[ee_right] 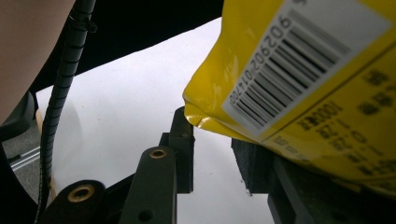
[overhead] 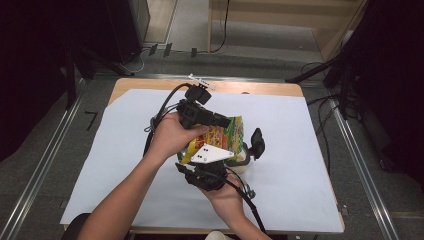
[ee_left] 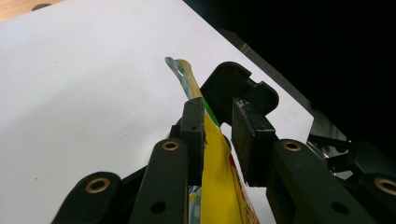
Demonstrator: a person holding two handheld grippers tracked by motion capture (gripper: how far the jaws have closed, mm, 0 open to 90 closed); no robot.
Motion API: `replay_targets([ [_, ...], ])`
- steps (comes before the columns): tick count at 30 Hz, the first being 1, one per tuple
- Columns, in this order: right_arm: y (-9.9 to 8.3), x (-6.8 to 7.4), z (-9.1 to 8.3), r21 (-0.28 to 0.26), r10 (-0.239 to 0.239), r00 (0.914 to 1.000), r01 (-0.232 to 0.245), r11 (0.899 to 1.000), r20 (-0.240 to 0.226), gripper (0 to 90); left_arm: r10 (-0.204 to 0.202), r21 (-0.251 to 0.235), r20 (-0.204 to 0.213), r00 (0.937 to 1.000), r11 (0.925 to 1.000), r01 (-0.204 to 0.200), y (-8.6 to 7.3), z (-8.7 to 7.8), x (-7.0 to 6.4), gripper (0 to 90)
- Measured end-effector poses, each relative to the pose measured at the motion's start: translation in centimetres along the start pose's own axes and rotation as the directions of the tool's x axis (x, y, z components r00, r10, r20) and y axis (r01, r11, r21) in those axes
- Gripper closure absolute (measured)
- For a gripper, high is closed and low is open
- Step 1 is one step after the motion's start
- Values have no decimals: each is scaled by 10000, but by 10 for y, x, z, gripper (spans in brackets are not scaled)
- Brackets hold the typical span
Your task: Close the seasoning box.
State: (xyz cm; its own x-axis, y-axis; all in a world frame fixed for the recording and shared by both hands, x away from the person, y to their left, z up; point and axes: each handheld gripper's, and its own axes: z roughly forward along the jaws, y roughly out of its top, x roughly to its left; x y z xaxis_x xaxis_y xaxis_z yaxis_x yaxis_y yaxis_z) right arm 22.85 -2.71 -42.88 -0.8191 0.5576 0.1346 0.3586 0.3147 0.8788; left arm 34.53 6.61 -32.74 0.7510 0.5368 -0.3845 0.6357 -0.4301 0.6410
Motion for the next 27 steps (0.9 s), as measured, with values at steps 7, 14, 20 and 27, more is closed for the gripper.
replay_targets([
  [7, 0, -1, 0, -10, 131, 9999, -131, 9999, -88, 713, 6, 17, -5, 10000, 10000, -6, 0, 0, 0, 752],
  [14, 0, -1, 0, -28, 138, 9998, -138, 9999, -106, 713, -6, -16, -2, 10000, 10000, 6, 0, 0, -1, 751],
  [20, 0, -1, 0, -37, 117, 9999, -118, 9999, -96, 713, 8, 3, -20, 10000, 10000, -8, 0, 0, -1, 750],
  [27, 0, 0, 0, -71, 103, 9999, -104, 9999, -88, 713, 17, -25, 14, 10000, 10000, -17, 0, -1, -2, 750],
])
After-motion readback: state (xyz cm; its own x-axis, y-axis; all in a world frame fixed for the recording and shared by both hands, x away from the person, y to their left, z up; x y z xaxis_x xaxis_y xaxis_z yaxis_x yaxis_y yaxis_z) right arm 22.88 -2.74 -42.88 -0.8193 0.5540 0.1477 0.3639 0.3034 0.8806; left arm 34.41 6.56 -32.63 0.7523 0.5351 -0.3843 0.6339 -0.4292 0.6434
